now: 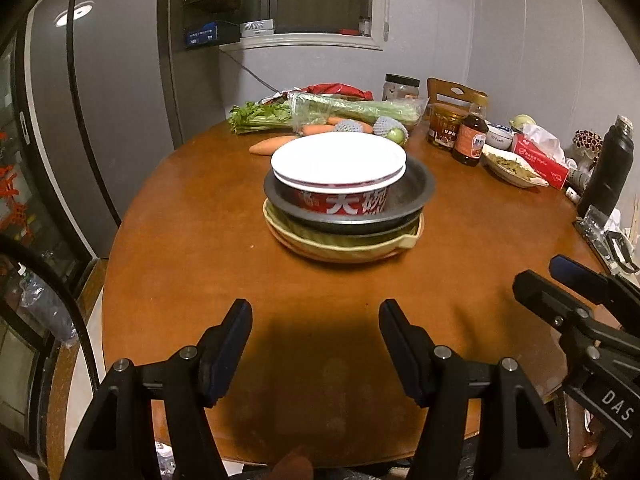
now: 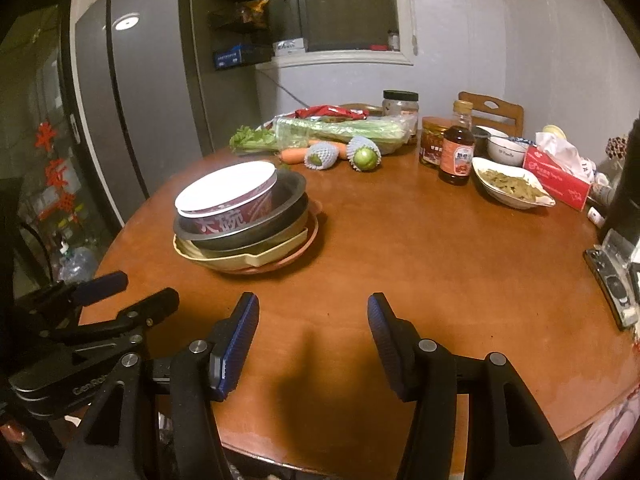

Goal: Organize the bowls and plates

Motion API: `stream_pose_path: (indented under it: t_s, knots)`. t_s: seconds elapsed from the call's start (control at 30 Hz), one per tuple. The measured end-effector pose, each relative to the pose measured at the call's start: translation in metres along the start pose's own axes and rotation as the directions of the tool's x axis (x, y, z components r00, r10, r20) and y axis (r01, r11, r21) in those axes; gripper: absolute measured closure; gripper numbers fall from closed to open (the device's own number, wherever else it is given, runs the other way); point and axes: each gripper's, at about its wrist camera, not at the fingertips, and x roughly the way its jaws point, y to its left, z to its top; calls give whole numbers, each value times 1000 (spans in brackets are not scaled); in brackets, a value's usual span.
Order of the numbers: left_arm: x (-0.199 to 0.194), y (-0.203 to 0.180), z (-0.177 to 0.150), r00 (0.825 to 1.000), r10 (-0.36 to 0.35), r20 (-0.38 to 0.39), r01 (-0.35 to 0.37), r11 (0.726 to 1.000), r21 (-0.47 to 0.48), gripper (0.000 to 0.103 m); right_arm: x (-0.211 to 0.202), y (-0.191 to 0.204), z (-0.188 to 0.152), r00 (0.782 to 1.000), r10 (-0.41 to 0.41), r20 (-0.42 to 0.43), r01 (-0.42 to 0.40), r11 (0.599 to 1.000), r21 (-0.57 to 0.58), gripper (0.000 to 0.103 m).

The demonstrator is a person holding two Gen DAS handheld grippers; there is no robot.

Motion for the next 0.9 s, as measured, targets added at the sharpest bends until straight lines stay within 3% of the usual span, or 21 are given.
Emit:
stream_pose_path:
  t_s: [0.37, 0.9]
  knots:
    - [7, -1, -12, 1000, 7, -18, -7, 1000, -7, 38, 5, -6, -22, 999, -9, -31, 10, 1000, 22, 44]
    - [11, -3, -15, 999, 11, -34, -10, 1000, 17, 38, 7, -1, -23, 999, -8, -42, 8, 1000, 4, 44]
